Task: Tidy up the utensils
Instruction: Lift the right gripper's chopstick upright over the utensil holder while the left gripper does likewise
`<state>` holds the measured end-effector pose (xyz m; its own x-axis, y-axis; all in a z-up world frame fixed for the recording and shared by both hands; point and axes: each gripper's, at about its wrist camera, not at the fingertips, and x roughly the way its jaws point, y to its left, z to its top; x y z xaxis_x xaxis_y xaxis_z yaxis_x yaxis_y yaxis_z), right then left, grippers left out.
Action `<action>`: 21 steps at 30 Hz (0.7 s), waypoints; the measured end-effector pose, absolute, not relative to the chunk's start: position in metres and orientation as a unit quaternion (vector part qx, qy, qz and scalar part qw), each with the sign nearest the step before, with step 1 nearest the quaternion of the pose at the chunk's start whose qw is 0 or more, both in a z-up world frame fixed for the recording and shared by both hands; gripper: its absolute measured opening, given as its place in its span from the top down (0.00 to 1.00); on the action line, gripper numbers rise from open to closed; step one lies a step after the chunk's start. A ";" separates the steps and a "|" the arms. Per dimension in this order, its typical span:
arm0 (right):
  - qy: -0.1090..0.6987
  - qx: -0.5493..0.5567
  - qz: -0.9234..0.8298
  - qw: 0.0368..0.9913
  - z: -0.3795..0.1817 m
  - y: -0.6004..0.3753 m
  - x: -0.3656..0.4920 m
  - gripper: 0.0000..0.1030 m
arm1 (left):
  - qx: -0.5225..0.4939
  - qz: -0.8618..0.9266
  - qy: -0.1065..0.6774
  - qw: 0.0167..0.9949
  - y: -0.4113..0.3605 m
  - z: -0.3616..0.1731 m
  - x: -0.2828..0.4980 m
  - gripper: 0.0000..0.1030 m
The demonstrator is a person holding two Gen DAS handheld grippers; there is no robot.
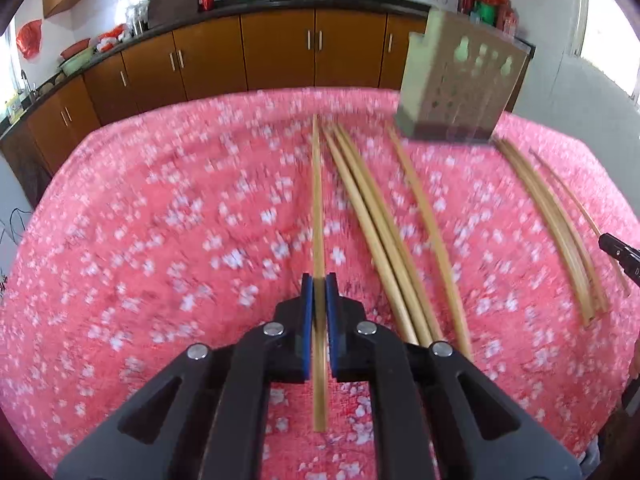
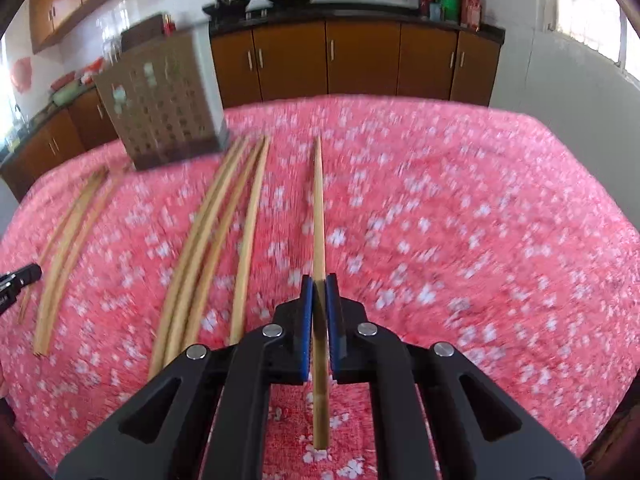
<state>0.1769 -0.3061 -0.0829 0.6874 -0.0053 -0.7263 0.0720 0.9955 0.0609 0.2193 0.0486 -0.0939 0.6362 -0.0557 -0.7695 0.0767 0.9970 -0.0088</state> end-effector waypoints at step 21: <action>0.157 0.062 0.007 0.986 0.094 -0.312 0.188 0.93 | -0.017 -0.067 0.259 0.963 0.059 0.093 0.241 0.92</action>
<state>0.1876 -0.3124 0.0943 0.9504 0.0338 -0.3093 0.0054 0.9922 0.1248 0.2415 0.0595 0.0926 0.8565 -0.1380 -0.4974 0.1208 0.9904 -0.0668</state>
